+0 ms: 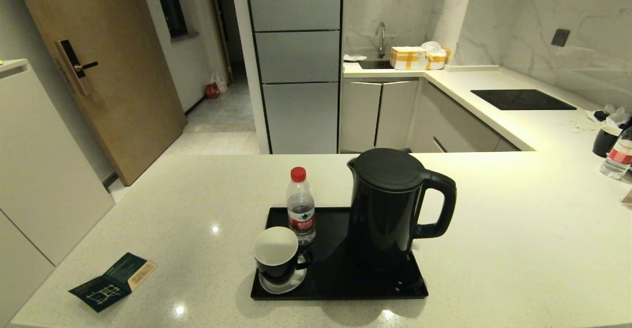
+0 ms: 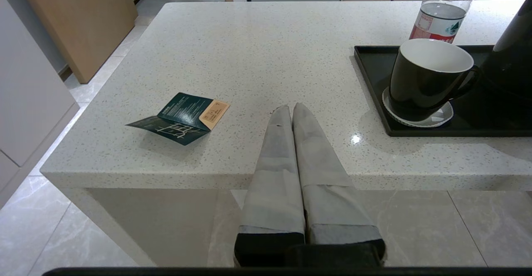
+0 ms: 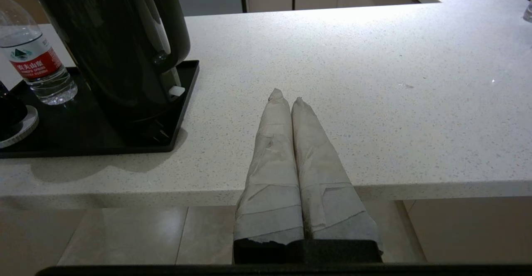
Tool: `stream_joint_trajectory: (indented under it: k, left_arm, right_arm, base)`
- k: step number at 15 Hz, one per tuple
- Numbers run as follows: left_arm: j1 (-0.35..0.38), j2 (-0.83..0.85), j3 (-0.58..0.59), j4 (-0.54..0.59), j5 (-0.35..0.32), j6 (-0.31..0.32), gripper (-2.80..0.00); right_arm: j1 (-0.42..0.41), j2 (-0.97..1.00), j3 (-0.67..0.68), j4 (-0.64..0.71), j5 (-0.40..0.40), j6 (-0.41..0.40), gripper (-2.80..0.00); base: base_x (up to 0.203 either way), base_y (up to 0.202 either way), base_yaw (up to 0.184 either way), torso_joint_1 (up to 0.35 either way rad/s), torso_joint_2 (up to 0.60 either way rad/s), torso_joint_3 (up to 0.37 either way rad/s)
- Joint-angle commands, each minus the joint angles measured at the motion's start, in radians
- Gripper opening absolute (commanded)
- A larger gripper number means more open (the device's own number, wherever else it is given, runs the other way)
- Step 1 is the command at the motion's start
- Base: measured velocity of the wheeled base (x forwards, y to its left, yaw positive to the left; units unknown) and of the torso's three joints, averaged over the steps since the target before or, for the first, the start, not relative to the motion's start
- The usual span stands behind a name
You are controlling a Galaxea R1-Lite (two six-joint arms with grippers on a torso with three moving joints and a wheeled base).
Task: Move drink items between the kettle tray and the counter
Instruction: Pick up the kettle
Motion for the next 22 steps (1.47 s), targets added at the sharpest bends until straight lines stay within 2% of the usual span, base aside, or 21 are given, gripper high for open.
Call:
stream_joint_trajectory:
  k: [1,10,12,15,17,19,21,22]
  left_arm:
    - [0.0,0.0,0.0,0.0,0.001,0.0,-2.8]
    - [0.001,0.0,0.0,0.0,0.001,0.0,-2.8]
    - [0.0,0.0,0.0,0.0,0.001,0.001,-2.8]
    - [0.0,0.0,0.0,0.0,0.001,0.001,-2.8]
    - [0.0,0.0,0.0,0.0,-0.001,0.0,-2.8]
    - [0.001,0.0,0.0,0.0,0.001,0.0,-2.8]
    - [0.0,0.0,0.0,0.0,0.001,0.0,-2.8]
    - [0.0,0.0,0.0,0.0,0.0,0.001,-2.8]
  right_arm:
    - [0.0,0.0,0.003,0.0,-0.001,-0.001,-2.8]
    - [0.0,0.003,-0.007,0.009,0.001,-0.009,-2.8]
    - [0.0,0.071,-0.121,0.025,0.022,0.021,-2.8]
    - [0.001,0.324,-0.492,0.112,0.062,0.164,-2.8]
    - [0.008,0.529,-0.719,0.367,0.132,0.223,-2.8]
    - [0.015,0.727,-0.788,0.555,0.3,0.247,-2.8]
    - [0.025,0.925,-0.77,0.588,0.417,0.207,-2.8]
    - [0.027,0.996,-0.75,0.575,0.442,0.178,-2.8]
  base:
    - [0.0,0.0,0.0,0.0,0.0,0.0]
    - [0.0,0.0,0.0,0.0,0.0,0.0]
    - [0.0,0.0,0.0,0.0,0.0,0.0]
    - [0.0,0.0,0.0,0.0,0.0,0.0]
    - [0.0,0.0,0.0,0.0,0.0,0.0]
    - [0.0,0.0,0.0,0.0,0.0,0.0]
    - [0.0,0.0,0.0,0.0,0.0,0.0]
    - [0.0,0.0,0.0,0.0,0.0,0.0]
